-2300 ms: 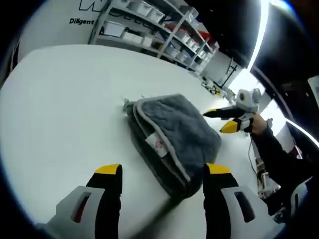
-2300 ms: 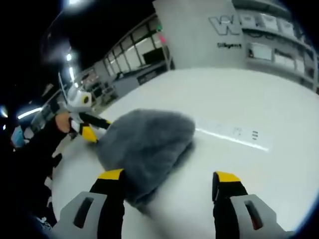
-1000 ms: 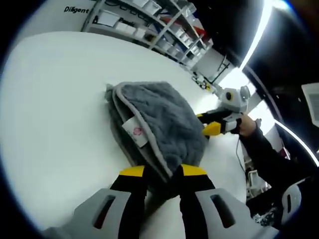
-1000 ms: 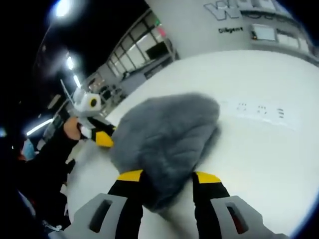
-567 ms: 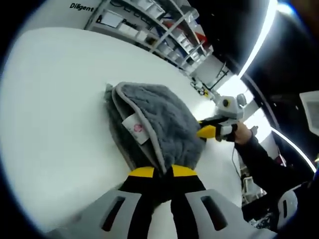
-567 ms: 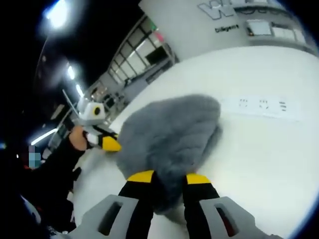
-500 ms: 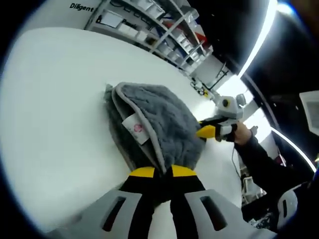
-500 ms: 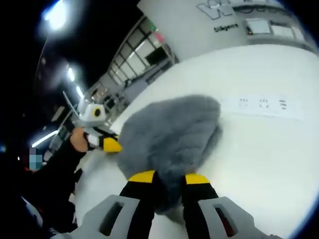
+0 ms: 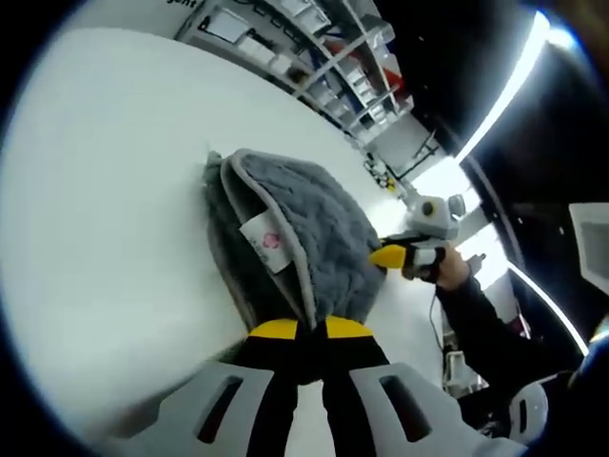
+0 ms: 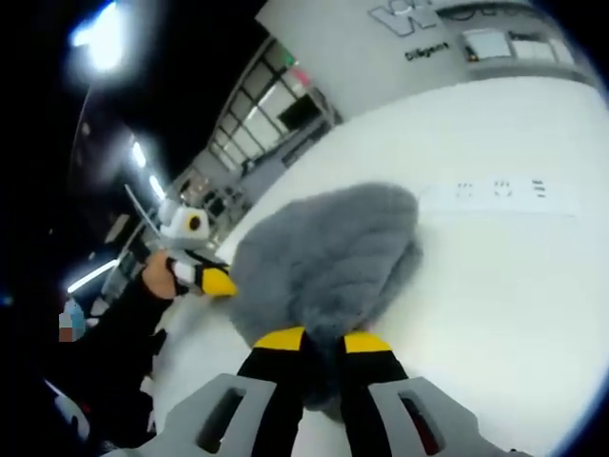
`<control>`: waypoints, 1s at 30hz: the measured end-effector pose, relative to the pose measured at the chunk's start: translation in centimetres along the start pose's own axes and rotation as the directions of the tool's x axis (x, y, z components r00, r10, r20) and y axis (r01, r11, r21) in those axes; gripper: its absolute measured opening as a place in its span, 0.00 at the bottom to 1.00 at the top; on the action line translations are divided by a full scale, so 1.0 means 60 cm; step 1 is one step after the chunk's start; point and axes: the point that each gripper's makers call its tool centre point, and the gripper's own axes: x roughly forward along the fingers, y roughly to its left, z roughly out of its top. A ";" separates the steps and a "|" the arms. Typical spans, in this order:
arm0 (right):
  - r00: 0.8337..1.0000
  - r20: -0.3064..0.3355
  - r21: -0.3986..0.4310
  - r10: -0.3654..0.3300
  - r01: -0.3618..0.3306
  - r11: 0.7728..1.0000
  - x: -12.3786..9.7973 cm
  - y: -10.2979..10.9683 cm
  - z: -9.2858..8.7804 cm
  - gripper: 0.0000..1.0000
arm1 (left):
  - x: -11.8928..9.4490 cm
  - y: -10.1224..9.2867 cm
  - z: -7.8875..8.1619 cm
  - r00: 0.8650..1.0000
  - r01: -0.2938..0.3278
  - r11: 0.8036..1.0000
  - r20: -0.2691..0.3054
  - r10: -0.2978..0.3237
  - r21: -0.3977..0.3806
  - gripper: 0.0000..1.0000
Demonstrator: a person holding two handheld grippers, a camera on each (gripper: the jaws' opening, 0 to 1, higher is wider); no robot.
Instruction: Open the folded towel by lifting each exposed corner and separating the folded layers until the towel lies flat within the target outline without major curled edges
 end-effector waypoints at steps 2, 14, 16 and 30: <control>1.000 0.002 0.013 0.008 -0.008 1.000 -0.001 0.002 -0.001 0.07 | 0.000 -0.001 -0.003 1.000 0.002 1.000 0.001 -0.002 -0.004 0.04; 1.000 0.004 0.017 0.023 -0.023 1.000 -0.013 0.013 -0.020 0.06 | -0.001 -0.016 -0.021 1.000 0.003 1.000 0.008 -0.003 0.015 0.03; 1.000 0.004 0.018 0.024 -0.024 1.000 -0.015 0.014 -0.023 0.06 | 0.001 -0.022 -0.028 1.000 0.005 1.000 0.010 -0.005 0.019 0.03; 1.000 0.010 0.016 0.021 -0.022 1.000 -0.028 0.028 -0.043 0.06 | -0.004 -0.030 -0.046 1.000 0.007 1.000 0.017 -0.008 0.011 0.03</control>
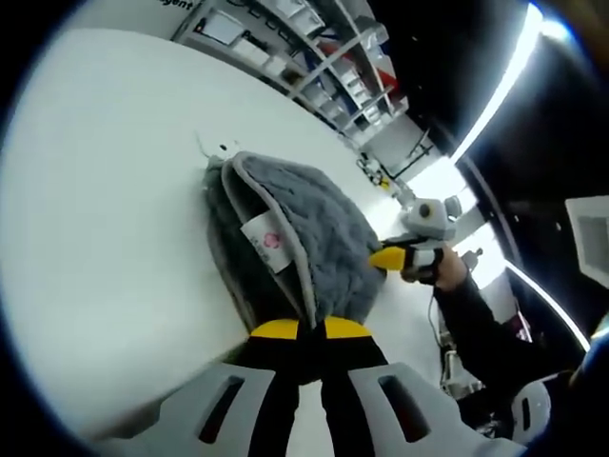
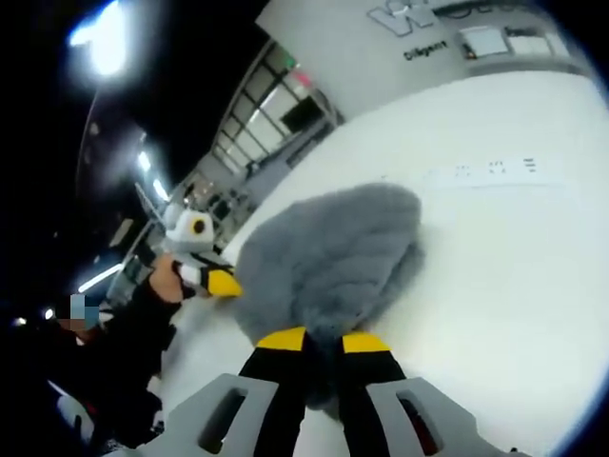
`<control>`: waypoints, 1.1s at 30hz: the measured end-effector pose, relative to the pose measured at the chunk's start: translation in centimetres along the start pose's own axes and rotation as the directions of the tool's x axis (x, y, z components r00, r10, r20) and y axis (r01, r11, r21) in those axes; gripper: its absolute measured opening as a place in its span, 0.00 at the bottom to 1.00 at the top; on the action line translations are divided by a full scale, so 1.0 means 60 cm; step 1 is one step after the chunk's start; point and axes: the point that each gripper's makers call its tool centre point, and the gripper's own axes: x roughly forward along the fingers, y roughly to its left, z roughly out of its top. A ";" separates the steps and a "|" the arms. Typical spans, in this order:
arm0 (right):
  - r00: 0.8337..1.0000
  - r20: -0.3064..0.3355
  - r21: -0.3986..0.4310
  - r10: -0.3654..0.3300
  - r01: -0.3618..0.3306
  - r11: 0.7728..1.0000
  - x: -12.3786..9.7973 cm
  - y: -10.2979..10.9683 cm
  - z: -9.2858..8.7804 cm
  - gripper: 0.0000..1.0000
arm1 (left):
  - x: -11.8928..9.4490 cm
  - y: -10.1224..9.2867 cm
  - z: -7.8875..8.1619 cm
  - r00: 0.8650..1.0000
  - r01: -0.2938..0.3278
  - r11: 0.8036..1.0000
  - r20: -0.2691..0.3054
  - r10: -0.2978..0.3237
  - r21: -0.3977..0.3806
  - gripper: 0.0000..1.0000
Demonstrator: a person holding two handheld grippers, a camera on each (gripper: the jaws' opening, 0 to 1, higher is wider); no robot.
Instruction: Open the folded towel by lifting each exposed corner and separating the folded layers until the towel lies flat within the target outline without major curled edges
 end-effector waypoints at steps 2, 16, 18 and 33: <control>1.000 -0.002 0.005 0.003 -0.003 1.000 -0.001 0.001 -0.003 0.06 | -0.003 -0.004 -0.001 1.000 -0.001 1.000 -0.001 0.001 0.006 0.03; 1.000 -0.007 0.013 -0.006 0.006 1.000 -0.007 0.006 -0.011 0.05 | -0.005 -0.016 -0.009 0.998 0.050 0.999 0.034 -0.051 0.019 0.03; 1.000 -0.005 0.008 -0.011 0.011 1.000 -0.007 0.006 -0.012 0.05 | -0.004 -0.017 -0.010 0.999 0.041 0.999 0.033 -0.042 0.028 0.03; 1.000 -0.014 -0.011 -0.024 0.023 1.000 -0.023 0.021 -0.033 0.05 | -0.007 -0.033 -0.034 1.000 0.025 0.999 0.002 -0.025 0.034 0.03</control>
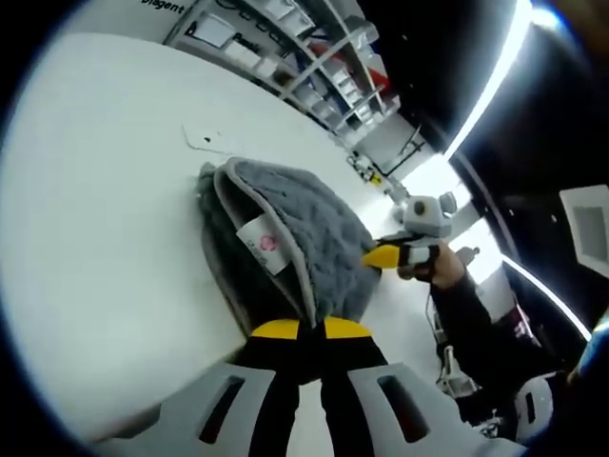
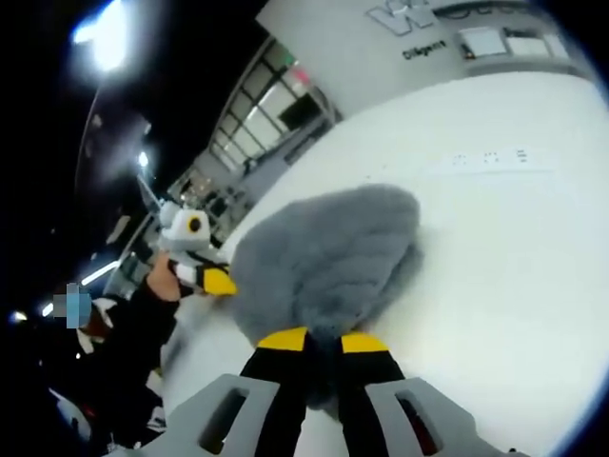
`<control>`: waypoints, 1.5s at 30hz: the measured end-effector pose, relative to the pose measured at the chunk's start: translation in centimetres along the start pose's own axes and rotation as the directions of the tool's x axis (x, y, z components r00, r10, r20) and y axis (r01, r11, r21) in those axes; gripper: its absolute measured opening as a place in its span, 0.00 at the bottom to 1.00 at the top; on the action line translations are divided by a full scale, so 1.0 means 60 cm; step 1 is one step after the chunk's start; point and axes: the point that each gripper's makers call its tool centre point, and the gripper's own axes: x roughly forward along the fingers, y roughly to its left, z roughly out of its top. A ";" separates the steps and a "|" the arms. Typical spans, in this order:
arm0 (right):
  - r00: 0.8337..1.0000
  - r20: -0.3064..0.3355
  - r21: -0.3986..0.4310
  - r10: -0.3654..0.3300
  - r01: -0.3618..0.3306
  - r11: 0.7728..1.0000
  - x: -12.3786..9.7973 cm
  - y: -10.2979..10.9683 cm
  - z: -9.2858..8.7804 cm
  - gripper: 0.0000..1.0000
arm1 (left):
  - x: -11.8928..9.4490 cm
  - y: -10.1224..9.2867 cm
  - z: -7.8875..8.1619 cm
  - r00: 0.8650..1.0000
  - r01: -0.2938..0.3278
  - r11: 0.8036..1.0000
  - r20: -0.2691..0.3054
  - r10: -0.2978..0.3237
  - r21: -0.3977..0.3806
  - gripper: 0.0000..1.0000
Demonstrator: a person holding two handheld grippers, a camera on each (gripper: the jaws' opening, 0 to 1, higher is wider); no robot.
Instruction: Open the folded towel by lifting each exposed corner and separating the folded layers until the towel lies flat within the target outline without major curled edges
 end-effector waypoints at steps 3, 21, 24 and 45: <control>1.000 0.002 0.006 0.003 -0.003 1.000 -0.001 0.001 -0.003 0.05 | -0.001 -0.001 -0.002 1.000 -0.002 1.000 0.001 0.002 0.001 0.03; 0.999 0.022 0.003 0.036 -0.036 0.999 -0.008 0.021 -0.023 0.04 | -0.016 -0.020 -0.025 1.000 0.000 0.999 0.027 -0.002 0.045 0.03; 0.999 0.028 0.006 0.041 -0.041 0.999 -0.008 0.023 -0.026 0.04 | -0.016 -0.020 -0.029 1.000 0.001 0.999 0.027 -0.002 0.038 0.02; 0.999 0.042 -0.050 0.033 -0.031 0.998 -0.013 0.040 -0.045 0.04 | -0.021 -0.024 -0.053 0.999 0.000 1.000 0.036 -0.001 0.026 0.03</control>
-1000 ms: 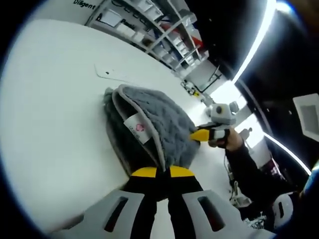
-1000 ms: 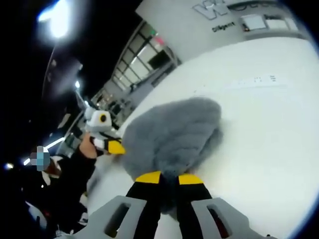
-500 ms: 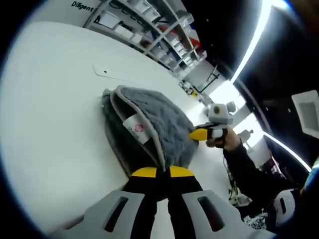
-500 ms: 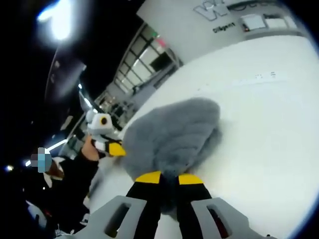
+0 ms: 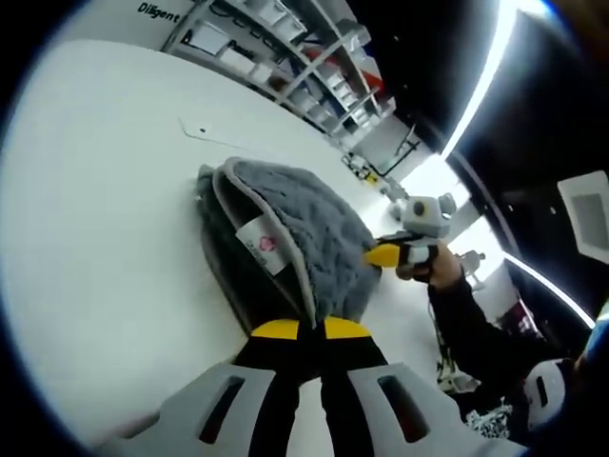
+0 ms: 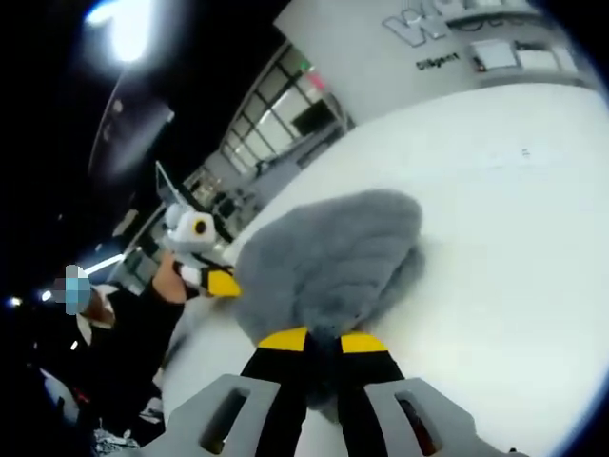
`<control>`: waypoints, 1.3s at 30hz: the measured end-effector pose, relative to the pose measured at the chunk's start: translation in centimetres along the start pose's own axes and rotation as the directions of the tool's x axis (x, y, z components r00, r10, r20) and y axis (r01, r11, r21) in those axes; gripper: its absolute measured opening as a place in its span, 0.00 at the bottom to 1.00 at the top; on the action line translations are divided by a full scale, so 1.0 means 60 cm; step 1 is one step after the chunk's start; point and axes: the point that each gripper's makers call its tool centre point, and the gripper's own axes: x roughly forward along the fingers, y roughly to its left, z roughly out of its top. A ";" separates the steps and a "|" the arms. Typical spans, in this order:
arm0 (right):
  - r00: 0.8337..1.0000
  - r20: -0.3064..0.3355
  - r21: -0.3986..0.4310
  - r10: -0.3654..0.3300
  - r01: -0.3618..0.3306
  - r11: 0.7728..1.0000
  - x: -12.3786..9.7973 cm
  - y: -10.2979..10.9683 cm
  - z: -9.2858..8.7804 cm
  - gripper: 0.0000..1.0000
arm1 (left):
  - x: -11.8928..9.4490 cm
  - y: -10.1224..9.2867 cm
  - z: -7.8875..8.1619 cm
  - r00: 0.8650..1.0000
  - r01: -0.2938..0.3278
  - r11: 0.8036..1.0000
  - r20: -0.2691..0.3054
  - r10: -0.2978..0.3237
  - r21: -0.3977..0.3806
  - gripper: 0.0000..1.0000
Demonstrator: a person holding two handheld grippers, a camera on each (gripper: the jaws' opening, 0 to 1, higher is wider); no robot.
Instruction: Open the folded towel by lifting each exposed corner and separating the folded layers until the towel lies flat within the target outline without major curled edges
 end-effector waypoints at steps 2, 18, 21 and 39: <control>1.000 0.001 0.002 0.001 -0.001 1.000 -0.001 0.002 -0.002 0.04 | -0.003 0.000 0.000 1.000 -0.001 1.000 -0.002 0.001 0.005 0.03; 0.999 0.038 -0.032 -0.006 0.007 0.999 -0.005 0.006 -0.010 0.04 | -0.011 -0.017 -0.012 1.000 -0.007 0.997 0.031 0.004 0.079 0.03; 0.999 0.042 -0.033 -0.005 0.007 0.999 -0.005 0.009 -0.010 0.04 | -0.012 -0.015 -0.012 0.999 0.010 0.997 0.030 -0.012 0.072 0.03; 0.998 0.049 -0.046 0.028 -0.026 0.999 -0.012 0.019 -0.022 0.04 | -0.011 -0.027 -0.024 0.998 0.040 0.996 0.042 -0.043 0.077 0.03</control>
